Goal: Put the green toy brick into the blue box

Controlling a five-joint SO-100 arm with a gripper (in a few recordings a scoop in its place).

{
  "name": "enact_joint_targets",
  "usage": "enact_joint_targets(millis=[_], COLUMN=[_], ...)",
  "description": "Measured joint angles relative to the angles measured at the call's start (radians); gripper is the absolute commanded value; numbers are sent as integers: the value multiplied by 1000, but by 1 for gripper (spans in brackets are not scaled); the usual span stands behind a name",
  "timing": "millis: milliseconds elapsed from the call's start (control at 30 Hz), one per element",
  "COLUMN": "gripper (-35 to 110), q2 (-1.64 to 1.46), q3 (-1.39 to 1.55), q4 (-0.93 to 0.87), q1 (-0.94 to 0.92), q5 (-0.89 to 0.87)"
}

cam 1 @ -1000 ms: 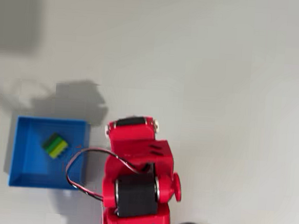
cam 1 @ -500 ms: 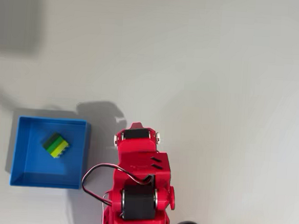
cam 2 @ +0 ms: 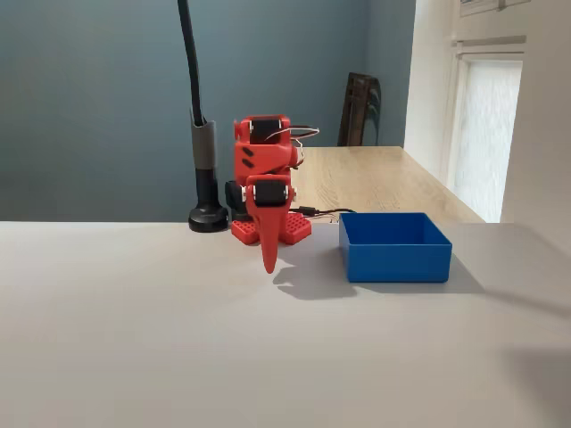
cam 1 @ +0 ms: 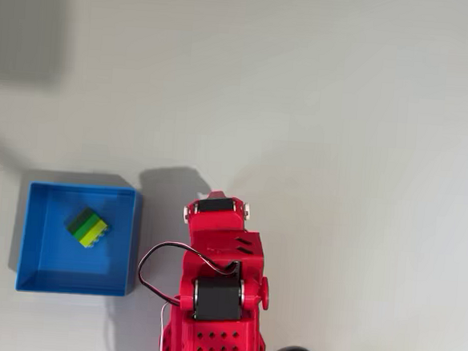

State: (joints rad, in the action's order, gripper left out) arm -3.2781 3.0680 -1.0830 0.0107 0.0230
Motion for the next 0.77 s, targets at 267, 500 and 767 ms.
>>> enact_joint_targets(millis=[267, 500, 767], gripper=[0, 0, 0], q2=[0, 0, 0], q3=[0, 0, 0], q4=[0, 0, 0], q1=[6, 6, 6], q5=[-20, -20, -20])
